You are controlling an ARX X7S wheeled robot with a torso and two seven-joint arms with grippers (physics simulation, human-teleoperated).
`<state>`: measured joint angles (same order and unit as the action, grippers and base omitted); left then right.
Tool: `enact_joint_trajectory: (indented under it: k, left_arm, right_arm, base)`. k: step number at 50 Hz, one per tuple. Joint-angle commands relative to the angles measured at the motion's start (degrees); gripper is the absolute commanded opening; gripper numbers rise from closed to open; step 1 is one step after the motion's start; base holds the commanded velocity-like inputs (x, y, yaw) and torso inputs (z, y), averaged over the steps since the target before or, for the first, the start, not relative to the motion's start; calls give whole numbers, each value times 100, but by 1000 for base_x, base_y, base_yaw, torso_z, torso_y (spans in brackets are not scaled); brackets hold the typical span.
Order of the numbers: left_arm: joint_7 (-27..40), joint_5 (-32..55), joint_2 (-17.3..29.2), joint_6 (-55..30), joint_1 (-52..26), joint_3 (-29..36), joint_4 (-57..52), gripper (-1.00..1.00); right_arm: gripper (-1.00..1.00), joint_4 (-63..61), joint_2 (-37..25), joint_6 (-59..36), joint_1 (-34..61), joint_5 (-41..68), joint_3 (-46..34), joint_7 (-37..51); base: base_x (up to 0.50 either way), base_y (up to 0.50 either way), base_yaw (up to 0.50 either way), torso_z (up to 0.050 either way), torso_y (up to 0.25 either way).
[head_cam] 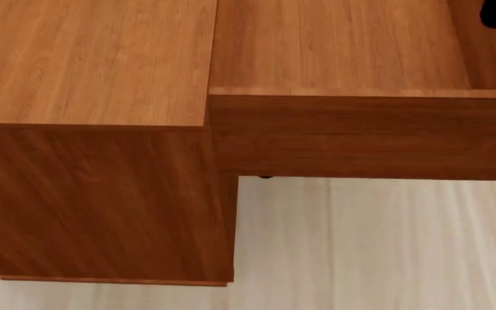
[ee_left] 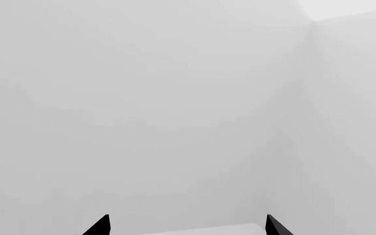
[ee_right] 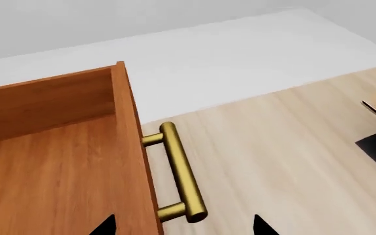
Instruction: Close the bottom drawer of the cabinet and open the top drawer.
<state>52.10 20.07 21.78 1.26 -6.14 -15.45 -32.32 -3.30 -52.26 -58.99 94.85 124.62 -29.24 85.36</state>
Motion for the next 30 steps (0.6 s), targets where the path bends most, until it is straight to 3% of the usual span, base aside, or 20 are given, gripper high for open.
enact_joint_trajectory:
  k: [1,16,27,28,30]
  left_arm:
    - [17,-8,16,-31,-7,14,-11,100]
    - [29,16,26,-36,-7,5,-22,100]
    - [26,8,27,-28,-14,23,0,100]
    - [25,6,25,-20,-11,24,6,100]
    - [33,-1,30,-37,-15,30,-8,100]
  right_arm:
    - [100,-1887,-615,902,264,861,-328,432]
    - [100,-3953,-1246,2534,1310,1283,-1592,420]
    - [100,-5487,-1789,3602,1126,1164,-1776,380]
    - [100,-5595,-1829,3727,1033,1118,-1770,337]
    - [100,-5669,-1638,3410,-126,1032,-664,447]
  base:
    - [0,0,0,0,0]
    - [0,0,0,0,0]
    - [0,0,0,0,0]
    - [0,0,0,0,0]
    - [0,0,0,0,0]
